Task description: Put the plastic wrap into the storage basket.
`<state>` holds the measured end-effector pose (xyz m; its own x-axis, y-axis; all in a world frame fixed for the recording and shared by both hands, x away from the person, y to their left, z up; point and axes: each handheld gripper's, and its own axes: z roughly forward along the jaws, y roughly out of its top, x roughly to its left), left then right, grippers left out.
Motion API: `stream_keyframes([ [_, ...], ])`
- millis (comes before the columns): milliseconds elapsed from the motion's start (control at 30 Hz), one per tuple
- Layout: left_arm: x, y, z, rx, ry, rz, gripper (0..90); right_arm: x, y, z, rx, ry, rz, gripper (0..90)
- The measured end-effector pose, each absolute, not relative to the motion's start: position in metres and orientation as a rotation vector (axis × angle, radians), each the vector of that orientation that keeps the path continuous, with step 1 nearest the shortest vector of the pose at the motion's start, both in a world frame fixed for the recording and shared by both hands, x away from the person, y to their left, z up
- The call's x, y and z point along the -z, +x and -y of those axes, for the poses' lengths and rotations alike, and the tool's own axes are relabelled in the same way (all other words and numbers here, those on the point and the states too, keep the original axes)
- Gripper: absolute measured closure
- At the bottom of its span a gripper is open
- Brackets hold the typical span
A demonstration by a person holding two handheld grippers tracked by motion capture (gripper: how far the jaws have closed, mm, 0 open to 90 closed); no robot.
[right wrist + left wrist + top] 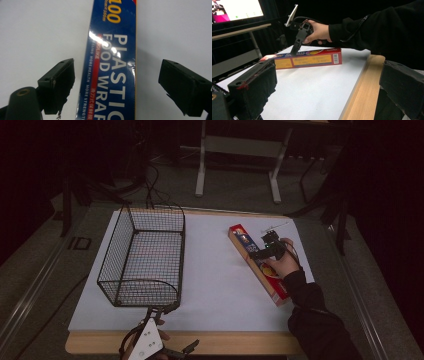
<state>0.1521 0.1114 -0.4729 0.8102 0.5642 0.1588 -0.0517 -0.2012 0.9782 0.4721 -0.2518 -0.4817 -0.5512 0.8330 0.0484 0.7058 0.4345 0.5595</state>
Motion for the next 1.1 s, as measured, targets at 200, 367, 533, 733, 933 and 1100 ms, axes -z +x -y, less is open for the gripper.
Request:
stream_keyframes([
  [200, 0.473, 0.152, -0.111, -0.586, 1.694, -0.404, 1.8, 0.491, 0.479, 0.249, -0.679, 1.382, -2.510, 13.7],
  [367, 0.473, 0.152, -0.111, -0.584, 1.694, -0.403, 1.8, 0.495, 0.481, 0.245, -0.621, 1.391, -2.538, 15.0],
  [533, 0.473, 0.152, -0.112, -0.578, 1.689, -0.403, 1.8, 0.497, 0.483, 0.241, -0.556, 1.404, -2.554, 18.8],
  [733, 0.473, 0.151, -0.111, -0.582, 1.693, -0.402, 1.8, 0.496, 0.486, 0.236, -0.486, 1.415, -2.580, 21.8],
  [933, 0.473, 0.151, -0.111, -0.585, 1.697, -0.404, 1.8, 0.500, 0.488, 0.230, -0.425, 1.440, -2.617, 34.1],
  [1100, 0.473, 0.151, -0.111, -0.588, 1.699, -0.403, 1.8, 0.497, 0.488, 0.225, -0.384, 1.463, -2.608, 38.9],
])
